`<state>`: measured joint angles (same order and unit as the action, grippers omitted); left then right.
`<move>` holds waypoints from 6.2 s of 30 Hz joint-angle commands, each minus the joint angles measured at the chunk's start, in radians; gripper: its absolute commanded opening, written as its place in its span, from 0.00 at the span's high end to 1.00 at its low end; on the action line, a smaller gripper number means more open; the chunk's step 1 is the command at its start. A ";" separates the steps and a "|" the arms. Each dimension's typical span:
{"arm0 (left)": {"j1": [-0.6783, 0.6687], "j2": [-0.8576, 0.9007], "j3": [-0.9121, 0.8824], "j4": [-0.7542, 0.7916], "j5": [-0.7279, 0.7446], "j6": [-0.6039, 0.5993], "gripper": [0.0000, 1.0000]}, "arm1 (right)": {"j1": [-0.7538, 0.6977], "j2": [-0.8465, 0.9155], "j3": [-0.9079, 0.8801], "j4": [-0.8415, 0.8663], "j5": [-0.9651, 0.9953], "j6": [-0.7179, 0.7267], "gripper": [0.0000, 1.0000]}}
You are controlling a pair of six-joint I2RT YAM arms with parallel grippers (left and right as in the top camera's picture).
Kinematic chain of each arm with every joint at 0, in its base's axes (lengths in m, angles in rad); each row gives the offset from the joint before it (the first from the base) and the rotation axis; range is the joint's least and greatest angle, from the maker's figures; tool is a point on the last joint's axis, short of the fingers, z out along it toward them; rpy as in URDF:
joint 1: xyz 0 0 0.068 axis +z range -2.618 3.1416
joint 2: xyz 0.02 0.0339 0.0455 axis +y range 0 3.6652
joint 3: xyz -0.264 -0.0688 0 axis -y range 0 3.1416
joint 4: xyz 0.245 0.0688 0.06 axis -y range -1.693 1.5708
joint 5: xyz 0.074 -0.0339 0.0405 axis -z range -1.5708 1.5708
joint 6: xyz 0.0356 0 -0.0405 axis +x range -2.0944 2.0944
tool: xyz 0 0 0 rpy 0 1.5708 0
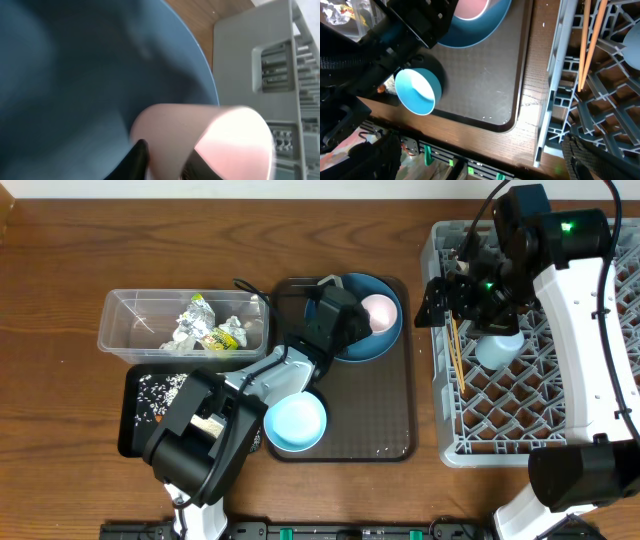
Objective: Sort waste into correct bins and load items into the dishwasher rack
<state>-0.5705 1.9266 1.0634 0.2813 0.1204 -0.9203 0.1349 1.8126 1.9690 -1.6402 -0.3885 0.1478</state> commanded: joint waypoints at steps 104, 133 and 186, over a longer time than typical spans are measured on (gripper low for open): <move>0.288 -0.470 -0.015 -0.110 1.450 -0.208 0.94 | 0.116 -0.196 0.006 -0.036 -0.568 -0.576 0.01; 0.288 -0.470 -0.015 -0.055 1.450 -0.244 0.86 | 0.154 -0.196 -0.056 0.028 -0.611 -0.575 0.35; 0.288 -0.470 -0.015 -0.006 1.442 -0.144 0.84 | 0.166 -0.196 -0.099 0.085 -0.610 -0.568 0.59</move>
<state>-0.2798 1.4586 1.0546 0.2703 1.5425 -1.1156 0.2924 1.6150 1.8702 -1.5581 -0.9665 -0.4206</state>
